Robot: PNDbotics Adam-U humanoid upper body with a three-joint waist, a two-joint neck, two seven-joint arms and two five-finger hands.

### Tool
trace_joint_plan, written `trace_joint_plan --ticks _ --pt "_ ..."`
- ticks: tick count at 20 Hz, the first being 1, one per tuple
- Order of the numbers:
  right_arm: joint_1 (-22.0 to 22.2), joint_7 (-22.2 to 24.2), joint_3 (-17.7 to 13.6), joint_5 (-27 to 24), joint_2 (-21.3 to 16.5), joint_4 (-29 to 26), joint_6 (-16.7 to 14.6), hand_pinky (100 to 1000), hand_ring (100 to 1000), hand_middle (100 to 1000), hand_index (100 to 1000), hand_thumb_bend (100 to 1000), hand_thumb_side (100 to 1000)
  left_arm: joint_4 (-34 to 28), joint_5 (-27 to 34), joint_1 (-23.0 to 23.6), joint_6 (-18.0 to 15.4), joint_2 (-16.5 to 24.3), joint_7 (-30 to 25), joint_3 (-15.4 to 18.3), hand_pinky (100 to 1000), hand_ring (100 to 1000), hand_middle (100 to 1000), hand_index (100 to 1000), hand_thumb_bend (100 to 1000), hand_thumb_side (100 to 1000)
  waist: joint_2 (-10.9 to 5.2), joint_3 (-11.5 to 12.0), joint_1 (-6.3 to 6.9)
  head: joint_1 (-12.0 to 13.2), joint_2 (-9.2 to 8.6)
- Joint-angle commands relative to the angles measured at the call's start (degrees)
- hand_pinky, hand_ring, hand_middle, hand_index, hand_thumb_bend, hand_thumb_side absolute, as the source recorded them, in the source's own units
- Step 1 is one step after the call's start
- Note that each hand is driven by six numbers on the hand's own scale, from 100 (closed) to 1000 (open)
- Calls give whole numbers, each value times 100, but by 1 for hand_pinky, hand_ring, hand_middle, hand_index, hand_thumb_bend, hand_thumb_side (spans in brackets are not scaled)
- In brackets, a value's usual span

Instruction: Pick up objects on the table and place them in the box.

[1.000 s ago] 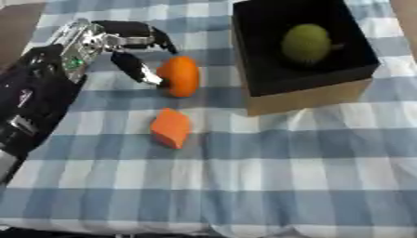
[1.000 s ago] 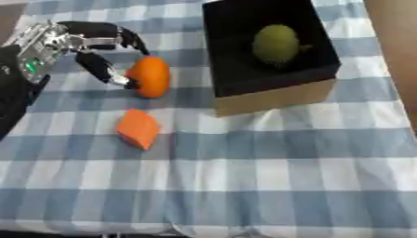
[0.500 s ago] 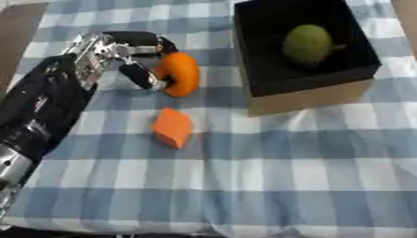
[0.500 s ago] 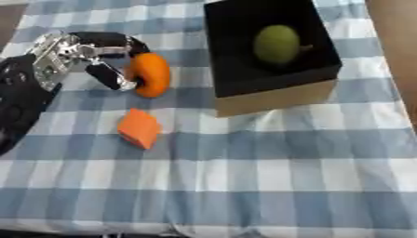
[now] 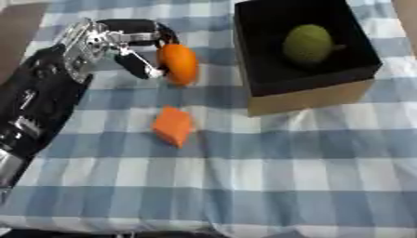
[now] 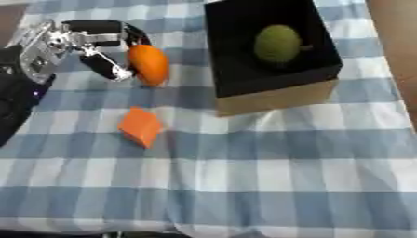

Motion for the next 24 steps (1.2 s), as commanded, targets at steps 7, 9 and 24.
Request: trace_joint_plan --ticks 7,9,24 --pt "7 -5 -7 -44 -148 -58 -52 935 1000 396 909 100 470 -472 462 -321 -57 97 -212 93 675 704 635 714 100 262 -100 6 6 42 -52" --pt "10 -3 -7 -52 -157 -58 -58 935 1000 397 909 100 470 -478 512 -377 -21 54 -165 113 658 685 621 699 100 264 -106 -2 12 47 -52" --pt "-21 7 7 -132 -192 -58 -75 935 1000 401 908 100 470 -293 393 -1058 248 -932 432 482 638 668 614 694 100 282 -132 -87 17 131 -91"
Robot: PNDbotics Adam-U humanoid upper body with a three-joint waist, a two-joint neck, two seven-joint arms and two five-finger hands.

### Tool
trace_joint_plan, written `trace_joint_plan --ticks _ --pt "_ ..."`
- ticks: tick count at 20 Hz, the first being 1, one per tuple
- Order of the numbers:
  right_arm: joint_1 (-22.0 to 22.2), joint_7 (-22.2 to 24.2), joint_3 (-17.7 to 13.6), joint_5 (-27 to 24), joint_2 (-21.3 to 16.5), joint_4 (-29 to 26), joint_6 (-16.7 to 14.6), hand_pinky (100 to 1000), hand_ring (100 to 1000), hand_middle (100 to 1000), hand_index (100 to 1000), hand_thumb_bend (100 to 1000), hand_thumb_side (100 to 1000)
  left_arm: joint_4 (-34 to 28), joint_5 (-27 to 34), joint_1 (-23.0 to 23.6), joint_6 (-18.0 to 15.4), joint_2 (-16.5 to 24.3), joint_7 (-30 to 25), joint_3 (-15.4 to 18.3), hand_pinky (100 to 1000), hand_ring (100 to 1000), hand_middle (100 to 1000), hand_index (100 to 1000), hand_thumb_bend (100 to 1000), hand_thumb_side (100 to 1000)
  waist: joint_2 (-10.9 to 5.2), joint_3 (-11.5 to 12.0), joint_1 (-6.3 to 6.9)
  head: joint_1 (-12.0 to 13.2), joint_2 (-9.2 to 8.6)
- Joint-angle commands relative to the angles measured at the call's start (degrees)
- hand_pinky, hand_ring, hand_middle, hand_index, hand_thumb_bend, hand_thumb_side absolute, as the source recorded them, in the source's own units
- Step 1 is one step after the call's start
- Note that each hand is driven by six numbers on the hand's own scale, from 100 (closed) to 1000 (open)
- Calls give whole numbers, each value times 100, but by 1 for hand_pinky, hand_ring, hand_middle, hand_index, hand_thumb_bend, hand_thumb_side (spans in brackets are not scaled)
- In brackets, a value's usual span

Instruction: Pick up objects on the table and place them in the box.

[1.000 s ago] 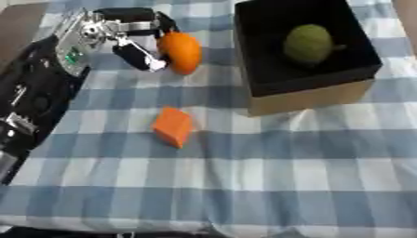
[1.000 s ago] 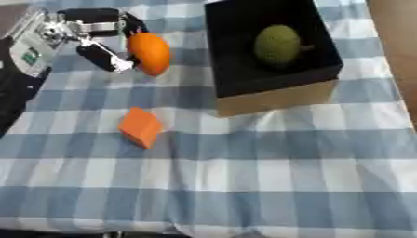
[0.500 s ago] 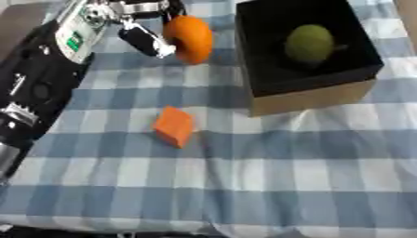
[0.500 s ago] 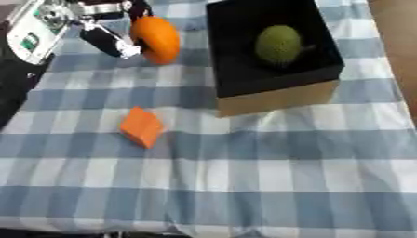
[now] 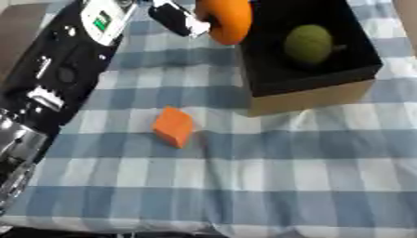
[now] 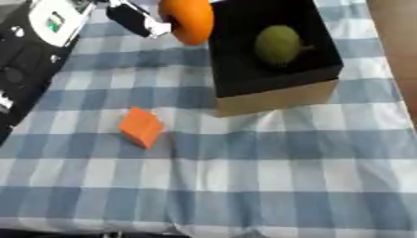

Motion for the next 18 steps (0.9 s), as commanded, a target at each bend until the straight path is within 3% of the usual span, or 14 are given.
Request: trace_joint_plan --ticks 1,10,12,13,14,18 --pt "-65 15 -1 -52 -137 -58 -12 935 1000 401 908 100 470 119 -164 -233 74 -206 174 202 637 667 613 694 100 282 -133 -19 17 52 -78" --pt "-97 64 11 -71 -106 -58 22 937 1000 397 909 100 470 644 -851 -339 4 -683 567 432 640 670 615 697 100 278 -105 -82 24 109 -107" --pt "-106 70 10 -79 -100 -58 26 937 1000 398 909 100 470 746 -989 -322 -25 -728 610 438 671 699 647 727 100 269 -99 -93 21 113 -109" --pt "-105 73 9 -81 -99 -58 25 937 1000 397 909 100 470 790 -1073 -314 -53 -736 614 425 705 736 688 775 100 188 -98 -96 20 114 -108" --pt "-104 75 7 -82 -98 -58 24 937 1000 397 909 100 470 829 -1162 -305 -98 -741 603 407 713 744 698 792 100 215 -96 -98 19 114 -107" --pt "-112 84 8 -85 -94 -58 41 937 1000 396 910 100 470 945 -1509 -269 -350 -771 474 352 791 831 788 906 100 126 -94 -95 20 114 -107"
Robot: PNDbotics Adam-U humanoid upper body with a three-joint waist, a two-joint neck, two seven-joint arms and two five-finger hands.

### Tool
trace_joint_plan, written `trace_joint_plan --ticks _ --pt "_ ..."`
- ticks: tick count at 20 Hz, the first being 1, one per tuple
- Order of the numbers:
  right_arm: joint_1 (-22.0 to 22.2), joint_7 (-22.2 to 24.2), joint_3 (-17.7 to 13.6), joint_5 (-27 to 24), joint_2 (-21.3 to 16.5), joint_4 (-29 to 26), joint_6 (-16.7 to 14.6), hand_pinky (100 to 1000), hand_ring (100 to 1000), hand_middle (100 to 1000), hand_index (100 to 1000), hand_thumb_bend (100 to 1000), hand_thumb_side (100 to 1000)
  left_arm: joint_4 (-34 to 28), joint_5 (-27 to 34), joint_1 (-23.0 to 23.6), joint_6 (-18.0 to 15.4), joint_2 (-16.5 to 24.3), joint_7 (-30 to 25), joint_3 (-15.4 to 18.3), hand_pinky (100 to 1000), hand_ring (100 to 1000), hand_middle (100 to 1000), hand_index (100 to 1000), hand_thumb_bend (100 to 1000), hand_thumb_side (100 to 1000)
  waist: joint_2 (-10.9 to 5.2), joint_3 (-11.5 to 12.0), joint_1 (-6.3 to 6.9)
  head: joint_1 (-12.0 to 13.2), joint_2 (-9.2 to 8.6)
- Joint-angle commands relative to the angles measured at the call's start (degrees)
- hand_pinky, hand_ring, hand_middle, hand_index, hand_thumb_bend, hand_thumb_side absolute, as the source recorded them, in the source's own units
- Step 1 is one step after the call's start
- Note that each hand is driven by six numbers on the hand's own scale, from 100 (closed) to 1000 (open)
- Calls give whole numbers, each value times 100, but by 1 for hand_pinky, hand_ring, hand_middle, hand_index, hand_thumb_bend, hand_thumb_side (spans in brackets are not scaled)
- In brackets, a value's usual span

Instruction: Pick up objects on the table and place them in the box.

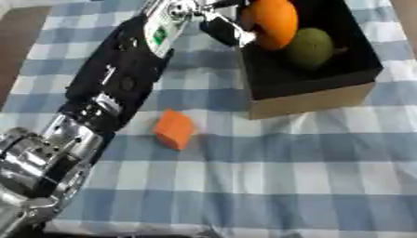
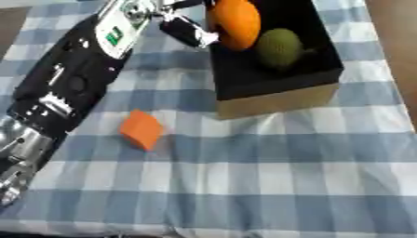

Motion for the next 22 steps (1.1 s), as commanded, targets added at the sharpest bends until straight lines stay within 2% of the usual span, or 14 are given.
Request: trace_joint_plan --ticks 1,2,3,5,7,11,14,16,19,22 --pt "-59 27 -16 -36 -94 -58 5 937 1000 396 910 100 470 -4 -280 -110 -206 23 -61 21 810 854 811 925 144 232 -95 -2 19 11 -55" --pt "-58 30 -16 -38 -92 -58 10 937 1000 396 910 100 470 -22 -355 -109 -265 5 -39 48 819 864 818 930 174 289 -97 0 18 9 -54" --pt "-56 32 -16 -39 -92 -58 14 937 1000 396 910 100 470 -44 -412 -109 -313 -9 8 75 827 878 828 939 230 406 -99 1 18 9 -52" --pt "-54 36 -18 -43 -91 -58 20 937 1000 396 910 100 470 -84 -475 -107 -374 -22 147 117 832 886 834 947 288 485 -102 1 20 10 -54" --pt "-49 39 -20 -42 -90 -58 25 937 1000 395 910 100 470 -108 -491 -101 -400 -22 270 139 827 887 834 949 297 531 -104 -1 23 2 -58" --pt "-39 43 -26 -31 -82 -58 37 938 1000 393 911 100 470 -201 -318 -80 -424 -18 349 163 824 888 831 949 248 539 -103 3 28 -9 -57" --pt "-33 38 -31 -24 -83 -58 46 938 1000 394 911 100 470 -309 -115 -72 -392 27 334 150 816 879 820 939 174 485 -106 15 31 -11 -53" --pt "-18 32 -36 -15 -87 -58 47 938 1000 392 911 100 470 -404 56 -52 -348 78 325 135 811 874 814 934 133 484 -109 28 30 -25 -45" --pt "-11 23 -36 -6 -90 -58 52 938 1000 393 910 100 470 -547 328 -26 -266 150 258 104 808 870 810 931 104 477 -115 49 27 -27 -41" --pt "4 13 -42 2 -98 -58 38 937 1000 392 910 100 470 -824 648 21 -230 314 183 41 799 860 800 922 100 414 -120 69 26 -39 -23"
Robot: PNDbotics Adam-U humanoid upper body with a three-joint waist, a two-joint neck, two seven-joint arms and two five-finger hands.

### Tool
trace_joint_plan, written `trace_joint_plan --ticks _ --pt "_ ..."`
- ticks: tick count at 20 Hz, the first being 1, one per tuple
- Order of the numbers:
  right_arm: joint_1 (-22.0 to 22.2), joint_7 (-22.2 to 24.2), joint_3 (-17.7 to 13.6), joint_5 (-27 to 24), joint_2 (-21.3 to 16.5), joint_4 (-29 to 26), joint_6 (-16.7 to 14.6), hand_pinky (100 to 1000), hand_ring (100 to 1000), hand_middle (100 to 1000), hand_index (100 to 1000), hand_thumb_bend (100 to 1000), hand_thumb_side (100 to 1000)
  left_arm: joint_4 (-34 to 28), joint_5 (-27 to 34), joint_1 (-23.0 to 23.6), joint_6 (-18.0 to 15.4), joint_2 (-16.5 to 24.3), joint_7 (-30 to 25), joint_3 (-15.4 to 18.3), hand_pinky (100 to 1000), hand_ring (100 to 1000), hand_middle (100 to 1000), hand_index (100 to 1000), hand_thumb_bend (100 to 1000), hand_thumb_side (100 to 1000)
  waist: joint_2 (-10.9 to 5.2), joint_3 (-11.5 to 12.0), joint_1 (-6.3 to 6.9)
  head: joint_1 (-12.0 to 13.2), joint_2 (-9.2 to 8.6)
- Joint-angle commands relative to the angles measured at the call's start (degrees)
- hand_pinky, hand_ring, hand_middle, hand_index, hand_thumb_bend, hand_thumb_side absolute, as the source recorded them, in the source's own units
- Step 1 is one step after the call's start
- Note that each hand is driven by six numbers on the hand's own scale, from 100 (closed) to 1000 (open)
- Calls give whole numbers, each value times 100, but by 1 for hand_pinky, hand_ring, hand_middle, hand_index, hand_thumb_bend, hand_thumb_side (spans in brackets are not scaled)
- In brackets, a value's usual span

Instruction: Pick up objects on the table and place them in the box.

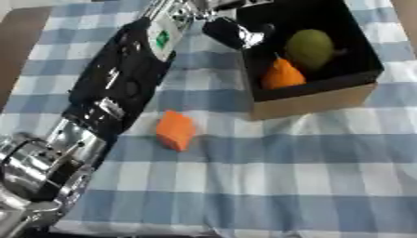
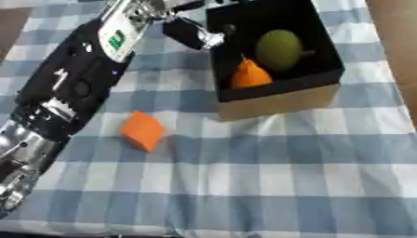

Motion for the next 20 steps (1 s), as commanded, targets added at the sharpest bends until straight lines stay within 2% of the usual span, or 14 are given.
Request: trace_joint_plan --ticks 1,7,12,15,20 --pt "-2 -14 -43 20 -104 -58 -13 937 1000 392 910 100 470 -417 363 -68 43 338 -75 -84 799 859 799 920 100 396 -120 19 30 -19 -14" --pt "33 -58 -72 80 -158 -58 -49 937 1000 394 910 100 470 -1258 913 181 -96 1267 -186 -661 800 857 797 912 171 367 -110 116 80 -139 4" --pt "51 -85 -83 131 -176 -58 -77 937 1000 392 910 100 470 -2037 1307 583 -131 2035 -307 -1141 810 871 809 907 239 411 -89 157 94 -203 -20" --pt "61 -98 -86 164 -179 -58 -95 937 1000 391 910 100 470 -2620 1505 815 -117 2456 -421 -1388 822 884 821 910 314 465 -73 166 101 -224 -25" --pt "60 -111 -81 188 -190 -58 -110 937 1000 391 910 100 470 -3141 1599 1072 -74 2911 -857 -1696 826 890 826 914 371 514 -61 171 115 -228 -29"
